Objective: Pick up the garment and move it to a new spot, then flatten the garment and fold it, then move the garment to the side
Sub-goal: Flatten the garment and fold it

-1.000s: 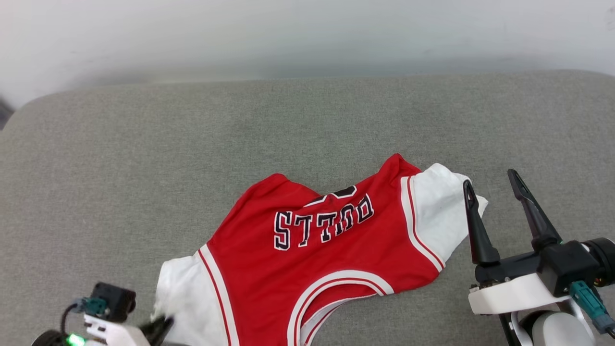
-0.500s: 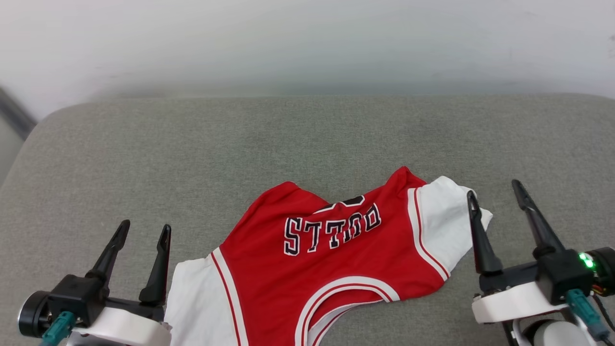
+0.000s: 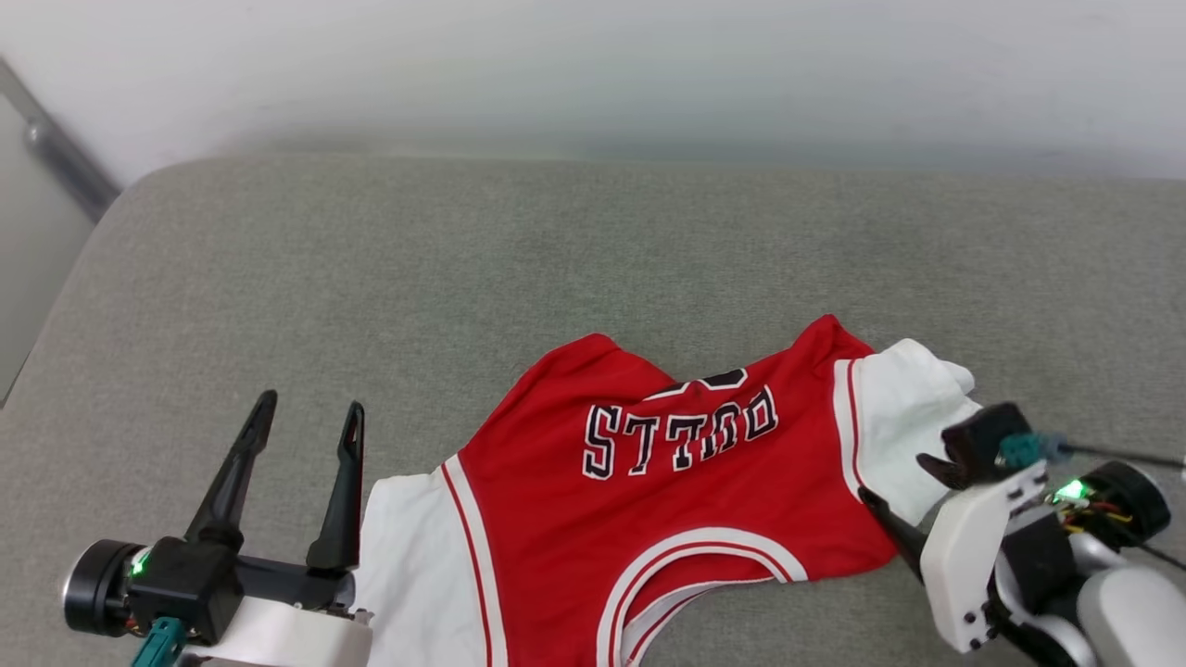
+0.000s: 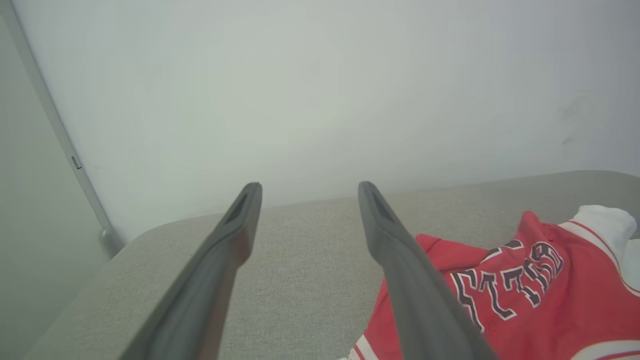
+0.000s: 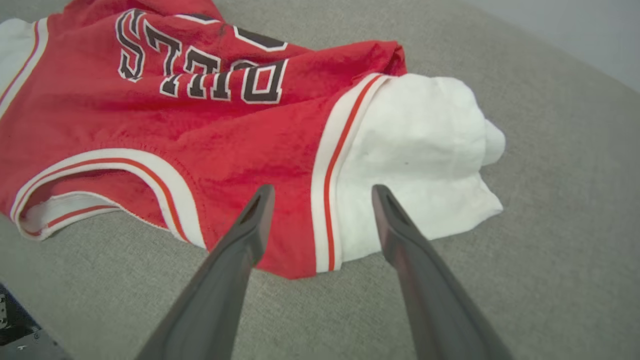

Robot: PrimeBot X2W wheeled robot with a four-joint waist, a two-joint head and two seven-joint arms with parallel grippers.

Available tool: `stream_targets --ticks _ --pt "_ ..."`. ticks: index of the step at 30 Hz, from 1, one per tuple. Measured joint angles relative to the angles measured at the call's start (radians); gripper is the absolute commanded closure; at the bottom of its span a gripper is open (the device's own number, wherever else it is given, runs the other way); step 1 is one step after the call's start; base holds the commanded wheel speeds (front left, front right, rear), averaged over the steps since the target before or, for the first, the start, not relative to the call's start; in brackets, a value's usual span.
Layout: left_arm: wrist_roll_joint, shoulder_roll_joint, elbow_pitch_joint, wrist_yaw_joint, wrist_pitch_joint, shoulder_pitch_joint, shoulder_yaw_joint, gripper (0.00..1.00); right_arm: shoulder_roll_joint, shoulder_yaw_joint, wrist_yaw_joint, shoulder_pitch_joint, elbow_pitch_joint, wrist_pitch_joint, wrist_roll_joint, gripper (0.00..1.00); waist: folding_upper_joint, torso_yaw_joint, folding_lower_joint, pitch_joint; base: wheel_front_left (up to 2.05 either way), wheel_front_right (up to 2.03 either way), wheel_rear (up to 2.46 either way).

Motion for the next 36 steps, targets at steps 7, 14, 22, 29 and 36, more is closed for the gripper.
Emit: stream_targets --ticks 7,14,22,29,36 --pt "0.027 -0.059 0.041 -0.060 0.000 -0.026 0.013 0.00 -0.020 -0.019 0.000 -0.084 0.029 0.356 0.128 0.00 0.0000 0.060 0.0000 0.044 0.00 0.00 0.00" --pt "0.045 -0.096 0.057 -0.086 0.000 -0.037 0.018 0.00 -0.039 0.017 0.000 -0.115 0.106 0.411 0.124 0.00 0.0000 0.109 0.0000 0.077 0.00 0.00 0.00" --pt "0.070 -0.127 0.069 -0.107 0.000 -0.058 0.019 0.00 -0.052 0.034 0.001 -0.159 0.210 0.415 0.126 0.95 0.0000 0.146 -0.0001 0.114 0.00 0.00 0.00" --pt "0.086 -0.138 0.088 -0.115 0.000 -0.053 0.034 0.00 -0.068 -0.007 0.002 -0.157 0.252 0.387 0.149 1.00 0.0000 0.133 0.0000 0.100 0.00 0.00 0.00" --pt "0.090 -0.151 0.086 -0.120 0.000 -0.030 0.052 0.00 -0.097 -0.144 0.002 -0.026 0.218 0.384 0.156 1.00 0.0000 0.091 0.0000 0.059 0.00 0.00 0.00"
